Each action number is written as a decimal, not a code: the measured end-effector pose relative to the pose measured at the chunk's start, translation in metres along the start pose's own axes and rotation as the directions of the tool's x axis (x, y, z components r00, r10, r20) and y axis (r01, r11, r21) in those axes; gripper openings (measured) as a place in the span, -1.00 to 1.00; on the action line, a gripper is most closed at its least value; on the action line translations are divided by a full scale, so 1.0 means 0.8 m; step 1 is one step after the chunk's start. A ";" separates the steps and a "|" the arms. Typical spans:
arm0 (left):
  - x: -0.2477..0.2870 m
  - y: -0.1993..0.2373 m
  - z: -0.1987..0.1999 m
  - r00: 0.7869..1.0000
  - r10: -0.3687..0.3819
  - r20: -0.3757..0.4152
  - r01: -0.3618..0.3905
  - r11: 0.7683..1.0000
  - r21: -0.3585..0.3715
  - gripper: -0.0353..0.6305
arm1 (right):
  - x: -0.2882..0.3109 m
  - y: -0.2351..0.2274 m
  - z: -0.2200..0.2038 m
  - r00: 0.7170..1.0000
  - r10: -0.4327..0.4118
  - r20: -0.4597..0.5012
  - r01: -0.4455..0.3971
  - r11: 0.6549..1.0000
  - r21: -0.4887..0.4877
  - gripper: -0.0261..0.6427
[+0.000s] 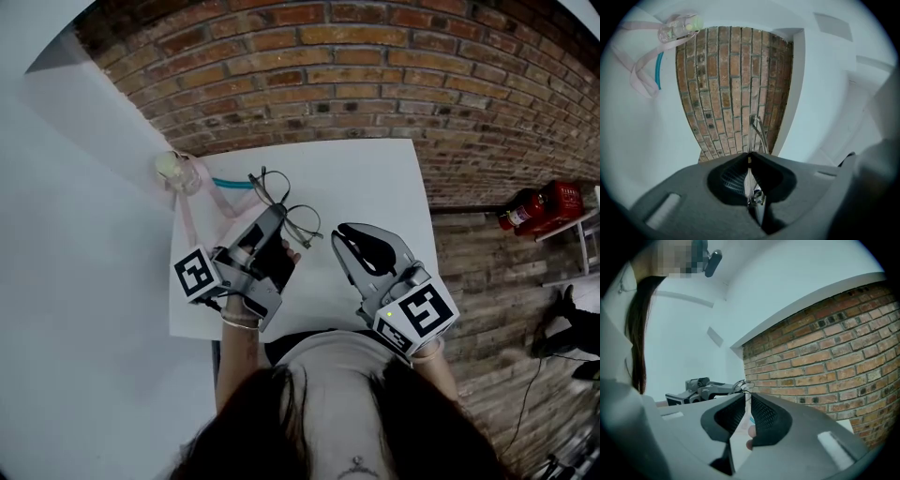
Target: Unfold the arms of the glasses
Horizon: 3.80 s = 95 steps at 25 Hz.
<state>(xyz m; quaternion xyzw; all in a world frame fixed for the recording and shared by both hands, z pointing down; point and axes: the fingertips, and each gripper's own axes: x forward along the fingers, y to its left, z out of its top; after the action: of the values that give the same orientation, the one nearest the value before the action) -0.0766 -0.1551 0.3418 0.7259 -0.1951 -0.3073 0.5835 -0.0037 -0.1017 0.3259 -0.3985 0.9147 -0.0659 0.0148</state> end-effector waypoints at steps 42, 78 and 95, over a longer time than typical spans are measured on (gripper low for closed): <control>0.007 0.014 -0.024 0.996 0.031 -0.079 -0.029 0.999 0.028 -0.82 | -0.007 0.028 0.028 0.994 0.087 0.071 -0.083 0.995 -0.047 -0.81; 0.007 0.037 -0.063 0.983 0.079 -0.164 -0.074 0.997 0.039 -0.82 | -0.013 0.013 0.075 0.984 0.119 0.129 -0.106 0.989 -0.103 -0.82; 0.008 0.042 -0.086 0.969 0.088 -0.229 -0.079 0.996 0.048 -0.82 | -0.008 0.000 0.099 0.982 0.104 0.156 -0.080 0.986 -0.148 -0.82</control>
<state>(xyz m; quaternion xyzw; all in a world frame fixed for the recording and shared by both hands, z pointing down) -0.0228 -0.1173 0.3816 0.7589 -0.1622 -0.1921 0.6007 0.0071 -0.1056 0.2476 -0.3598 0.9302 0.0326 0.0646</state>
